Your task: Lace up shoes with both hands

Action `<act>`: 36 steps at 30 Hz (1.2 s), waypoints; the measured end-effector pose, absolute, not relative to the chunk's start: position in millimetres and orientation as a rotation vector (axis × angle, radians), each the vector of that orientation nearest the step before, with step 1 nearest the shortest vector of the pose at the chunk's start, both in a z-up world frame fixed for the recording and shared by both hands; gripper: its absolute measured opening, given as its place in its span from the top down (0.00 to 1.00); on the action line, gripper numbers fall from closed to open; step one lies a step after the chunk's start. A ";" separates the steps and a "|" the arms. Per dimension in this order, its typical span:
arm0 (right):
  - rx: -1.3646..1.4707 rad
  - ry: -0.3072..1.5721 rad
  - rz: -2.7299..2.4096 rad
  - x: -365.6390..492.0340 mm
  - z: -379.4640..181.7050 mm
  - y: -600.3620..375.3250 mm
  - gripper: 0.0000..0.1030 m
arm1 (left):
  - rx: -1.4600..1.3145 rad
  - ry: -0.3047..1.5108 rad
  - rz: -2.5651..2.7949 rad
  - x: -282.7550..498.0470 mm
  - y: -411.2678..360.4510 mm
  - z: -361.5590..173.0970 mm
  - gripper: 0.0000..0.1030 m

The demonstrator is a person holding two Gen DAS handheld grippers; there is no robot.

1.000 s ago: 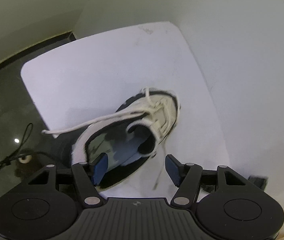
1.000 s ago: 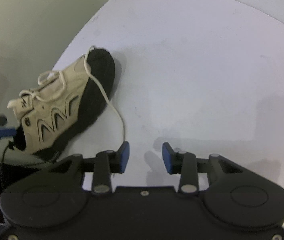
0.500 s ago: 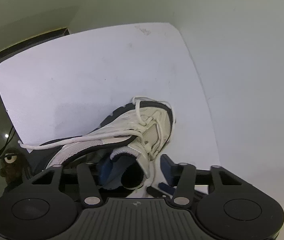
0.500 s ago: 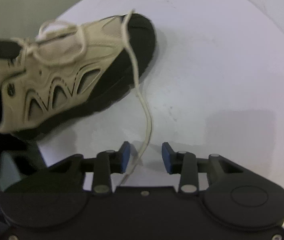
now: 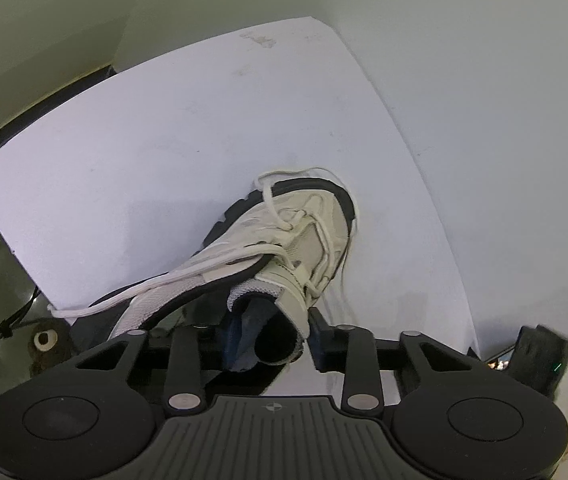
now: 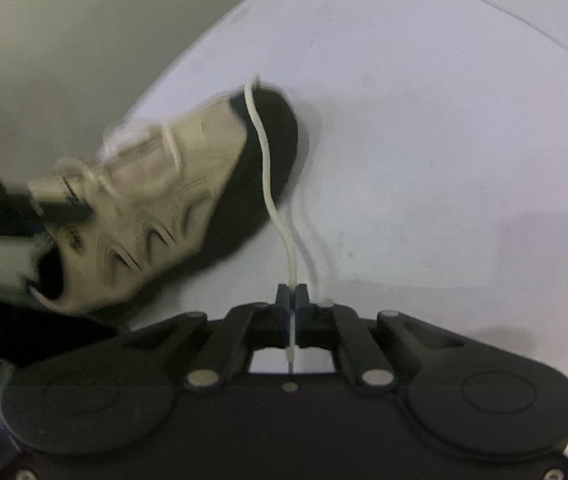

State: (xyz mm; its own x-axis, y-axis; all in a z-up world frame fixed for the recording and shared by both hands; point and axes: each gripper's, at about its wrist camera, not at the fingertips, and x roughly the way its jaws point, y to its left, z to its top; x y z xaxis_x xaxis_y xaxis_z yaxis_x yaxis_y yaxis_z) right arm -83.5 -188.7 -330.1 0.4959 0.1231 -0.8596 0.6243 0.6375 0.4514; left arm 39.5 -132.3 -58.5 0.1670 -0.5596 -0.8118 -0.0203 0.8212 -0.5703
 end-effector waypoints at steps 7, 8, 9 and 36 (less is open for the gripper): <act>1.002 0.839 -0.285 -86.0 -287.3 -225.6 1.00 | -0.386 1.288 -0.482 33.4 -151.6 -43.8 0.93; 1.004 0.821 -0.273 -82.8 -282.2 -228.1 1.00 | -0.365 1.277 -0.486 32.0 -155.1 -42.1 0.94; 1.000 0.810 -0.263 -78.8 -278.0 -228.9 1.00 | -0.339 1.262 -0.492 29.7 -158.2 -39.7 0.94; 0.723 0.942 0.109 83.2 -273.8 -204.0 1.00 | 0.153 0.991 -0.610 -7.4 -196.1 -23.4 0.95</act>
State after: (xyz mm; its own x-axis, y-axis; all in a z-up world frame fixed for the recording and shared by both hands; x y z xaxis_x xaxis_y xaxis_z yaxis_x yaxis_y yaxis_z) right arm 83.2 -204.0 -273.8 0.6011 0.3873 -0.6991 0.2169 0.7629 0.6091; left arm -7.4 -196.1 -23.4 0.3973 -0.4118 -0.8201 0.5466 0.8241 -0.1490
